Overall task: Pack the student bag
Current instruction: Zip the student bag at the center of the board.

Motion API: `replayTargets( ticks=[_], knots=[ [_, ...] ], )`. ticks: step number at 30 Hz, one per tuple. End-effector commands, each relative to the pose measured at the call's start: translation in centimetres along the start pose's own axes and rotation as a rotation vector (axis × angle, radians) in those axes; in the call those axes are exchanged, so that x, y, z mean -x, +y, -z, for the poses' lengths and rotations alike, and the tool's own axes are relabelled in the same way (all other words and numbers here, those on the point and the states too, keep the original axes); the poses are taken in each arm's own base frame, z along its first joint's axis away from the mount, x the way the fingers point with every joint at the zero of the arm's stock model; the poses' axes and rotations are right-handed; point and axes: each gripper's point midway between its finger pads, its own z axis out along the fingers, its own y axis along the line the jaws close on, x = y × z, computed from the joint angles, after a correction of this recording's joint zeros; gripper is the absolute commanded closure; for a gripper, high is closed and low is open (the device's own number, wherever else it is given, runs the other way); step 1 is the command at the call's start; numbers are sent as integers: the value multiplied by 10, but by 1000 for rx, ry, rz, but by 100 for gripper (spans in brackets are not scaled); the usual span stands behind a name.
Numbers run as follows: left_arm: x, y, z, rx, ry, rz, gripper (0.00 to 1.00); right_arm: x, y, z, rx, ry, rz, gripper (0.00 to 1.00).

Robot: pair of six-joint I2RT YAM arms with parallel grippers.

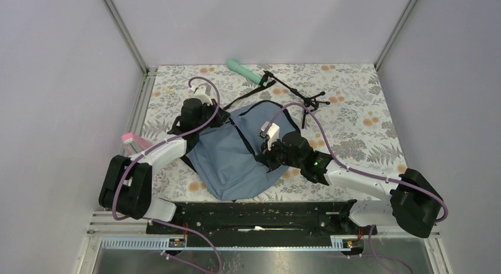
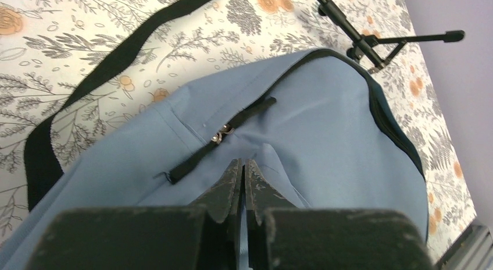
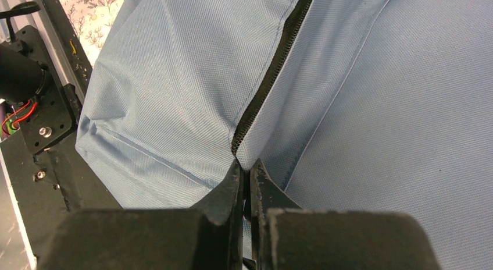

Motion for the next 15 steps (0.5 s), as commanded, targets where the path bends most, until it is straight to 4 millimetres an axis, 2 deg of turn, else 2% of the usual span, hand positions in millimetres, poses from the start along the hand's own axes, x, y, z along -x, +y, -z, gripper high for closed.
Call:
replayTargets(
  ticks=[1, 8, 15],
  knots=[
    [54, 12, -10, 69, -165, -29, 100, -17, 10, 11, 29, 60, -4, 100],
    [63, 23, -26, 105, -161, -37, 100, -18, 6, 16, -7, 59, -26, 100],
    [44, 49, -39, 206, -94, -17, 100, -2, 8, 21, -16, 2, -90, 100]
  ],
)
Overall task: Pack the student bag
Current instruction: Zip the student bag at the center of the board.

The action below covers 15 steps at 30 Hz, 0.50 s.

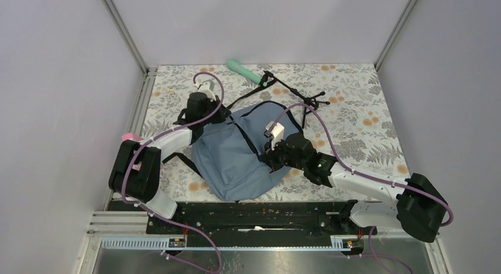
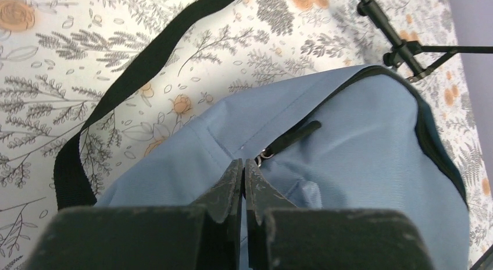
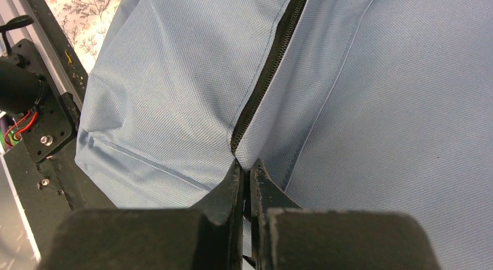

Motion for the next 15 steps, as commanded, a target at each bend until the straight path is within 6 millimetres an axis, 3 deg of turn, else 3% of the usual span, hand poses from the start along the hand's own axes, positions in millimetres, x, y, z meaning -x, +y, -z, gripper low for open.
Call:
replayTargets(
  ticks=[1, 9, 15],
  knots=[
    [40, 29, -8, 138, -128, -23, 100, 4, 13, 13, 29, -4, -51, 100],
    [26, 46, -16, 205, -81, -18, 100, 20, 15, 17, 25, -39, -51, 100],
    [42, 33, -13, 175, -110, 0, 100, 29, 13, 15, 9, -58, -67, 100]
  ],
)
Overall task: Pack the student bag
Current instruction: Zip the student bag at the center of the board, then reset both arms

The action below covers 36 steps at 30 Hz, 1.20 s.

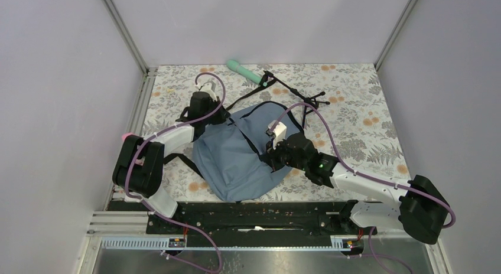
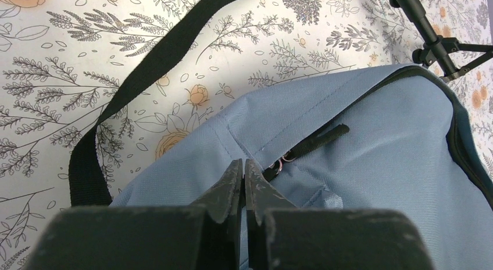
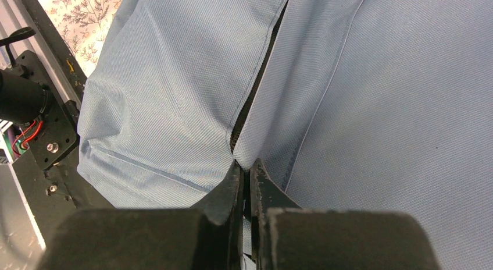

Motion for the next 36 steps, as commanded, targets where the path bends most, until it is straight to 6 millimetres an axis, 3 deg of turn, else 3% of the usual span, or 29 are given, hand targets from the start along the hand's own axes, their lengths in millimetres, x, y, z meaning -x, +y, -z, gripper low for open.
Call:
replayTargets(
  ticks=[1, 8, 14, 22, 23, 25, 26, 29, 30, 33, 36],
  knots=[
    [66, 11, 3, 98, -186, -7, 100, 31, 18, 9, 39, -58, -24, 100],
    [120, -19, 11, 62, -247, -41, 100, 82, 27, -1, 39, -123, -62, 100],
    [155, -25, -1, 71, -267, -73, 100, 111, 27, -24, 10, -138, -84, 100],
    [181, -24, -26, 17, -265, -118, 100, 122, 25, -46, -1, -120, -74, 100],
    [182, -27, -25, 2, -267, -129, 100, 120, 25, -46, -2, -115, -73, 94],
    [183, -34, -22, -35, -271, -142, 98, 118, 23, -45, -8, -113, -70, 69],
    [183, -37, -19, -45, -275, -142, 90, 116, 21, -44, -13, -111, -68, 54],
    [181, -40, -8, -61, -295, -130, 40, 114, 16, -37, -21, -114, -61, 16],
    [181, -41, -4, -64, -303, -126, 27, 114, 14, -34, -23, -112, -57, 11],
    [177, -39, 8, -46, -314, -115, 4, 112, 4, -24, -45, -104, -49, 5],
    [176, -29, 24, 14, -335, -97, 1, 111, -13, -11, -67, -105, -80, 2]
  ],
)
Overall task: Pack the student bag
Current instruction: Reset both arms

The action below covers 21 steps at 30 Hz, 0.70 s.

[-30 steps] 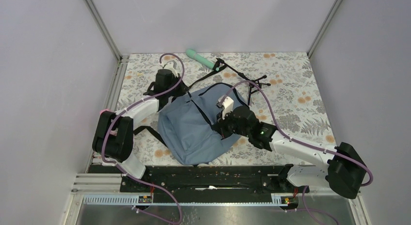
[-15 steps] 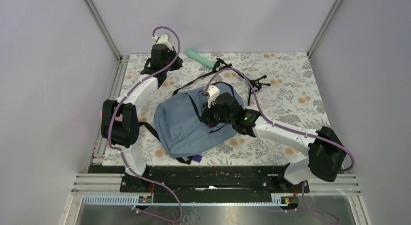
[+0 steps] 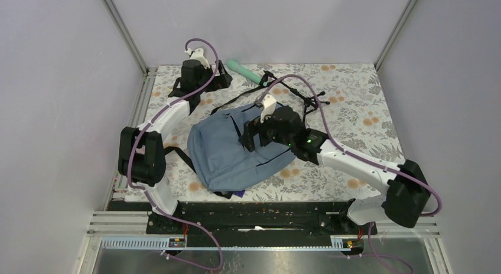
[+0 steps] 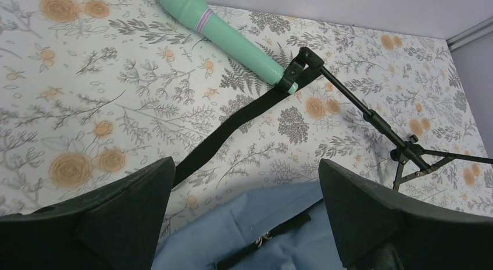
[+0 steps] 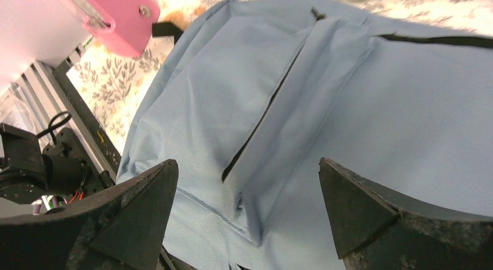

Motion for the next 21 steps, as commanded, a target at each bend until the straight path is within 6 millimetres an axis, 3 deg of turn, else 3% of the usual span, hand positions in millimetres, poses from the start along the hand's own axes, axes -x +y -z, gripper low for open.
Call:
replayTargets(
  ticks=[1, 4, 11, 16, 21],
  knots=[
    [41, -7, 37, 22, -139, -3, 1, 28, -24, 27, -36, -85, -29, 2],
    [41, -3, 55, 52, -151, 6, 1, 28, -55, 41, -81, -90, -105, 1],
    [36, 13, 109, 154, -152, 25, 1, 5, -142, 86, -320, -20, -228, 0],
    [41, 27, 161, 258, -195, 3, 1, -7, -192, 134, -480, -37, -331, 0],
    [54, 25, 222, 294, -279, -58, 1, -7, -223, 188, -636, -127, -398, 0]
  ],
)
